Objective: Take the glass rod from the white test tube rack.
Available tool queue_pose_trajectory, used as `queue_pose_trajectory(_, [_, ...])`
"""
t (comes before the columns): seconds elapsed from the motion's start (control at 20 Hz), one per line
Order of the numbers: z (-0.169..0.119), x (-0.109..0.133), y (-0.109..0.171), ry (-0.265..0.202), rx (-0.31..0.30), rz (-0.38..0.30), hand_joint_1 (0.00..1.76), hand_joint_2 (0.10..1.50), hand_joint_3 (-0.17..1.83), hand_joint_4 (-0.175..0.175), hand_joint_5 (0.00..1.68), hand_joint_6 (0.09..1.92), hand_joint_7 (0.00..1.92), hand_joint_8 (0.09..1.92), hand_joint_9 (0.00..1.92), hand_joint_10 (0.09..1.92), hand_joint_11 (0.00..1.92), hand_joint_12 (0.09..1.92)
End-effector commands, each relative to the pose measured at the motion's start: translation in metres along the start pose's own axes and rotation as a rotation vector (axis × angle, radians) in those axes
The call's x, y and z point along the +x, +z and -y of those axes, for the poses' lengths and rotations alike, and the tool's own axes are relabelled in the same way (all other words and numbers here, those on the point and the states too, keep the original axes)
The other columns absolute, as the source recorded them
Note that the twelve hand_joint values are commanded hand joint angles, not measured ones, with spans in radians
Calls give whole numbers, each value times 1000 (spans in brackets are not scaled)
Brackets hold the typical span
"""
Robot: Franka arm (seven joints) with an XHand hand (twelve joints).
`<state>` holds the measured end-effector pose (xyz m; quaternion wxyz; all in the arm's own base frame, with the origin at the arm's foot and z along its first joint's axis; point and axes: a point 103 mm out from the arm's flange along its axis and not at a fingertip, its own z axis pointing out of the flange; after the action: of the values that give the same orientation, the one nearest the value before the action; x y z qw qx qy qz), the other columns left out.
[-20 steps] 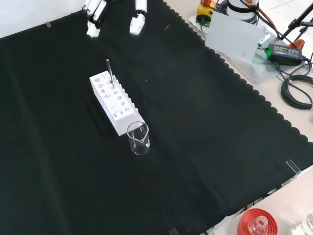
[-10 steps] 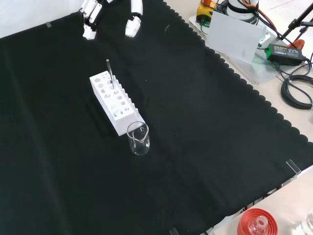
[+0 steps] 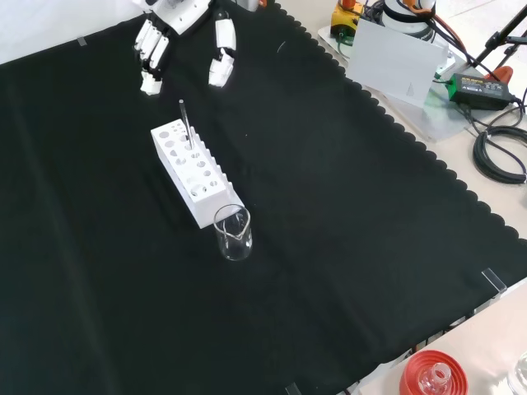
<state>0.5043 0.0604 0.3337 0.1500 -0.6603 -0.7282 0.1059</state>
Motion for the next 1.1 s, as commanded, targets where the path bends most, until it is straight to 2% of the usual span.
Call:
queue_pose_trajectory(0.05, [-17, -9, 17, -16, 37, 5, 617, 674, 494, -27, 424, 87, 252, 822, 385, 885, 315, 1399])
queue_pose_trajectory(0.2, [-22, -12, 24, -16, 51, 6, 616, 673, 497, -27, 425, 87, 253, 823, 385, 885, 315, 1399])
queue_pose_trajectory(0.4, [-29, -16, 32, 13, 68, 3, 616, 672, 500, -27, 427, 87, 255, 824, 385, 886, 316, 1399])
queue_pose_trajectory(0.8, [-36, -17, 46, -11, 94, 10, 617, 670, 505, -29, 438, 87, 270, 828, 412, 895, 328, 1401])
queue_pose_trajectory(0.85, [-37, -17, 48, 28, 102, 11, 618, 669, 506, -29, 441, 88, 273, 829, 425, 898, 337, 1402])
queue_pose_trajectory(0.9, [-37, -18, 49, 30, 104, 13, 625, 668, 506, -29, 443, 90, 278, 829, 438, 901, 351, 1403])
queue_pose_trajectory(1.1, [-33, -25, 52, -11, 94, 3, 664, 659, 508, -29, 455, 99, 300, 828, 478, 903, 397, 1394])
